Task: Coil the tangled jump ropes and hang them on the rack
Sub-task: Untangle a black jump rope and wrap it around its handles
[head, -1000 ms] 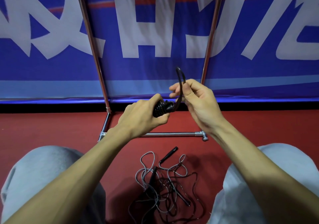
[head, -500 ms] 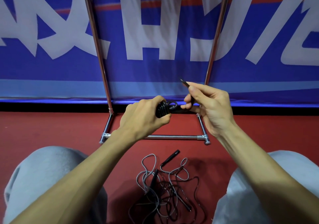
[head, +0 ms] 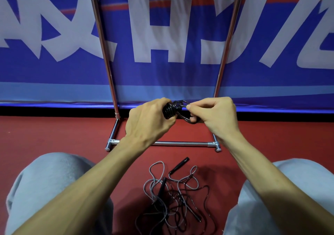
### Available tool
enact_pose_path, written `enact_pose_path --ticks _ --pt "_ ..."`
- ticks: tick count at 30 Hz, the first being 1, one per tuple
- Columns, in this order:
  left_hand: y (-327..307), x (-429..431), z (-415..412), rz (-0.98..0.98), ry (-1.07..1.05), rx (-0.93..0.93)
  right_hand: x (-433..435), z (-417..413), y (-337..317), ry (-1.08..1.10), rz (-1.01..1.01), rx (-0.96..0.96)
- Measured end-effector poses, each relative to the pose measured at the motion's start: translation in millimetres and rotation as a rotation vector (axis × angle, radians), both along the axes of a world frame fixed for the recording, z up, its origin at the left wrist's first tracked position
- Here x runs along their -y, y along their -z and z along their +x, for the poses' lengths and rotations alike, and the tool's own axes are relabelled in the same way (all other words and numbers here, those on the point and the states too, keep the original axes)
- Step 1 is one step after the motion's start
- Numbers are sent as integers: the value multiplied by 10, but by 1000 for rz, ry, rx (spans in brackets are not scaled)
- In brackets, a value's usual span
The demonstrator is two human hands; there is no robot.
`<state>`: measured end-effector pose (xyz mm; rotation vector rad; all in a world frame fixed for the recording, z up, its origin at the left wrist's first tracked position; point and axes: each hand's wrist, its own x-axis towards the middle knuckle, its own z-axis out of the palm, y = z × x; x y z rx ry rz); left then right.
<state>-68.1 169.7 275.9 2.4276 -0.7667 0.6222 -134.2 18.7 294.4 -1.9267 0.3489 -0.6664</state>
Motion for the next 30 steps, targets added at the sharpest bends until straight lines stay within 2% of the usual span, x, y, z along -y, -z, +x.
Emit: enact_pose_path --ticks 5,10,15,19,21,24,28,30 --pt "26 24 11 -12 0 51 -29 -28 -25 22 -144 -74" --pt "98 42 35 177 49 324 -42 -46 -51 37 -209 -135" --pt "140 43 14 253 23 470 -58 -51 -24 52 -244 -131" --pt "180 75 7 248 32 517 -72 -19 81 105 -367 -67" --pt "207 89 29 215 34 517 -81 -8 109 123 -359 -43" --pt "213 90 55 132 23 471 -27 1 106 86 -190 -66" --pt "143 37 71 69 53 464 35 -18 35 -128 271 -112" --pt "116 13 67 72 114 509 56 -18 -4 -168 427 -160"
